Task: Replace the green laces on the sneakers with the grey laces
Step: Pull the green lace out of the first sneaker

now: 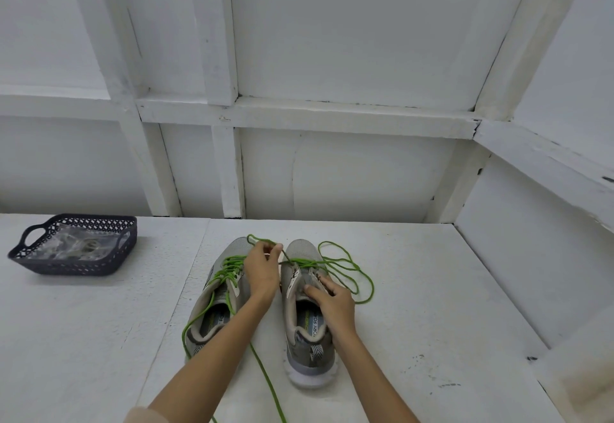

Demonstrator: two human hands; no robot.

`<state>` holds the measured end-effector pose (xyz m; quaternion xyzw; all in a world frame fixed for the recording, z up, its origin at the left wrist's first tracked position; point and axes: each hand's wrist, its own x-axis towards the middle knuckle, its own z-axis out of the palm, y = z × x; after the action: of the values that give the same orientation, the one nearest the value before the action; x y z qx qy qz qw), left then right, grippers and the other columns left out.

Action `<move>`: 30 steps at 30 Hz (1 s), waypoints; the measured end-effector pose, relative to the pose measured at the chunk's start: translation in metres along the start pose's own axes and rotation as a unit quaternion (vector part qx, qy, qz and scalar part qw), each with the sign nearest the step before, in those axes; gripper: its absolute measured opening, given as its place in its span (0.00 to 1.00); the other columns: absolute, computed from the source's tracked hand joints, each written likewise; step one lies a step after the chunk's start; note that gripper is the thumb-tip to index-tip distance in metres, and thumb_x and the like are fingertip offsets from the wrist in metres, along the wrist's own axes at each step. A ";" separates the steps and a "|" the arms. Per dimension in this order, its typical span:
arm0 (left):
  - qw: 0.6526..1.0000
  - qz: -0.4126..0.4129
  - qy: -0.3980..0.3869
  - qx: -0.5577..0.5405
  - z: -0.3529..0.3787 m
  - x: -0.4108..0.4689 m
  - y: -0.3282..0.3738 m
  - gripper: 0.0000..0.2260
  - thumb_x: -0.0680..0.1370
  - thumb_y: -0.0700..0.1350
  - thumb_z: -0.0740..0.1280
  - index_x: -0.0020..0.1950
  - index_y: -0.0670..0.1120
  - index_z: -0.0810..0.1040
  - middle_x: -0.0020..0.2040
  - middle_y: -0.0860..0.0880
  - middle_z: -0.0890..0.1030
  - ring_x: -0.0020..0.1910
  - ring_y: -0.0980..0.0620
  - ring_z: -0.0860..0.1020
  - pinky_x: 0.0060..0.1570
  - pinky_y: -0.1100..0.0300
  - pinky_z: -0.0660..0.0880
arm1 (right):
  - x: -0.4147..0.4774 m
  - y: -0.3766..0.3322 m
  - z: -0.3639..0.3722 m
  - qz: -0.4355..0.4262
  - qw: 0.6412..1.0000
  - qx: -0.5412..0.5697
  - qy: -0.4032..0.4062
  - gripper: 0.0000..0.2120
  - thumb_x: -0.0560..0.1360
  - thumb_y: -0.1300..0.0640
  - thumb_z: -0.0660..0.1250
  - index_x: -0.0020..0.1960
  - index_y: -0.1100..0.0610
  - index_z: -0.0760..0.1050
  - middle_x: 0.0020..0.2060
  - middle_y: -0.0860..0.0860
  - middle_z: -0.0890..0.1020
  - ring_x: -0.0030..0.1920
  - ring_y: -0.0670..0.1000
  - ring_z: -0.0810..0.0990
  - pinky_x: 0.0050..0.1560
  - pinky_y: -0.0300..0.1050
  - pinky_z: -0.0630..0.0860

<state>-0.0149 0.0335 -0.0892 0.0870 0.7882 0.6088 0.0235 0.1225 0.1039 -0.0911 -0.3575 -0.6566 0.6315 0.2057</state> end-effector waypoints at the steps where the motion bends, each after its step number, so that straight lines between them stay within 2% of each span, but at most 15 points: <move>1: 0.999 -0.005 -0.032 0.024 0.000 0.000 0.000 0.08 0.76 0.46 0.71 0.42 0.44 0.75 0.37 0.50 0.78 0.38 0.48 0.78 0.41 0.56 0.72 | 0.000 0.000 0.000 -0.001 1.000 0.004 0.001 0.24 0.71 0.58 0.74 0.66 0.58 0.76 0.64 0.50 0.78 0.63 0.49 0.76 0.58 0.37 0.73; 3: 0.989 -0.016 -0.121 0.081 0.001 0.002 -0.007 0.09 0.74 0.47 0.74 0.43 0.45 0.76 0.37 0.52 0.78 0.37 0.53 0.76 0.40 0.59 0.71 | 0.000 0.000 0.000 0.000 1.000 0.009 0.004 0.23 0.71 0.58 0.74 0.65 0.58 0.77 0.63 0.51 0.79 0.61 0.48 0.78 0.58 0.38 0.74; 5: 0.982 -0.018 -0.158 0.104 0.001 0.005 -0.014 0.08 0.74 0.47 0.74 0.43 0.44 0.77 0.38 0.50 0.79 0.40 0.51 0.77 0.41 0.58 0.72 | 0.000 0.000 0.001 0.001 1.000 0.009 0.002 0.22 0.71 0.58 0.74 0.64 0.57 0.78 0.62 0.51 0.80 0.60 0.48 0.78 0.58 0.38 0.74; 7: 0.980 -0.011 -0.159 0.116 0.000 0.008 -0.013 0.07 0.75 0.45 0.72 0.43 0.43 0.77 0.39 0.48 0.79 0.40 0.50 0.77 0.41 0.58 0.72 | 0.000 0.001 0.001 0.003 1.000 0.012 -0.001 0.23 0.71 0.58 0.74 0.65 0.57 0.77 0.62 0.51 0.80 0.60 0.48 0.78 0.58 0.39 0.75; 9: 0.984 -0.006 -0.142 0.108 0.000 0.010 -0.007 0.06 0.77 0.43 0.70 0.43 0.43 0.77 0.39 0.47 0.79 0.40 0.48 0.77 0.43 0.54 0.75 | 0.000 0.001 0.000 0.001 1.000 0.007 -0.003 0.24 0.71 0.57 0.74 0.66 0.57 0.77 0.63 0.51 0.79 0.61 0.49 0.78 0.59 0.39 0.75; 13: 1.000 -0.001 -0.004 0.011 -0.003 0.013 -0.002 0.06 0.79 0.45 0.66 0.46 0.43 0.75 0.42 0.45 0.80 0.43 0.41 0.80 0.49 0.44 0.77 | 0.000 0.000 0.000 0.001 1.000 0.011 -0.003 0.24 0.71 0.58 0.74 0.66 0.58 0.76 0.62 0.51 0.79 0.61 0.49 0.78 0.59 0.40 0.75; 14: 1.000 -0.015 -0.011 0.006 -0.003 0.014 -0.003 0.08 0.78 0.47 0.67 0.47 0.43 0.75 0.43 0.45 0.80 0.44 0.41 0.80 0.49 0.43 0.78 | 0.000 0.000 0.000 0.002 1.000 0.011 -0.003 0.24 0.71 0.58 0.74 0.66 0.58 0.76 0.62 0.51 0.79 0.61 0.49 0.78 0.59 0.39 0.75; 16: 0.993 -0.053 -0.084 0.057 -0.002 0.015 -0.010 0.14 0.75 0.53 0.71 0.46 0.43 0.74 0.43 0.45 0.80 0.43 0.43 0.81 0.48 0.46 0.79 | 0.000 0.000 -0.001 0.004 1.000 0.013 -0.004 0.23 0.71 0.59 0.74 0.66 0.58 0.76 0.61 0.51 0.80 0.59 0.48 0.78 0.54 0.34 0.75; 19: 0.974 -0.063 -0.172 0.133 -0.001 0.010 -0.017 0.15 0.72 0.56 0.73 0.36 0.47 0.75 0.35 0.46 0.81 0.40 0.45 0.80 0.46 0.50 0.80 | 0.000 0.001 0.000 0.001 1.000 0.014 -0.002 0.21 0.71 0.60 0.74 0.64 0.58 0.77 0.59 0.51 0.81 0.56 0.47 0.79 0.45 0.27 0.73; 22: 0.977 -0.038 -0.158 0.139 0.004 0.011 -0.017 0.15 0.75 0.49 0.71 0.32 0.47 0.71 0.32 0.48 0.77 0.39 0.44 0.78 0.44 0.51 0.77 | 0.000 0.001 0.001 0.000 1.000 0.010 0.000 0.22 0.71 0.59 0.74 0.64 0.57 0.77 0.59 0.50 0.81 0.57 0.47 0.79 0.49 0.31 0.74; 26: 0.996 -0.073 -0.049 0.006 0.006 0.008 -0.011 0.12 0.77 0.48 0.69 0.37 0.45 0.73 0.37 0.45 0.79 0.44 0.40 0.80 0.49 0.42 0.78 | 0.002 0.003 0.001 0.007 1.000 0.019 0.005 0.23 0.70 0.59 0.75 0.65 0.58 0.77 0.61 0.51 0.80 0.59 0.48 0.78 0.60 0.41 0.76; 28: 0.994 -0.080 -0.076 0.014 0.007 0.008 -0.012 0.13 0.76 0.52 0.70 0.37 0.46 0.75 0.35 0.47 0.79 0.41 0.43 0.80 0.46 0.47 0.79 | 0.002 0.002 0.001 0.009 1.000 0.020 0.009 0.23 0.70 0.59 0.75 0.65 0.58 0.77 0.60 0.51 0.80 0.58 0.48 0.79 0.58 0.40 0.75; 30: 0.981 -0.066 -0.154 0.102 0.006 0.005 -0.011 0.14 0.75 0.54 0.70 0.38 0.45 0.74 0.35 0.47 0.79 0.38 0.46 0.77 0.40 0.55 0.75 | 0.002 0.002 0.000 0.008 1.000 0.016 0.009 0.23 0.71 0.59 0.74 0.65 0.58 0.77 0.60 0.51 0.81 0.58 0.48 0.79 0.57 0.39 0.75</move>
<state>-0.0205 0.0373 -0.1007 0.1298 0.8370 0.5017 0.1757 0.1215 0.1051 -0.0933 -0.3655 -0.6412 0.6404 0.2124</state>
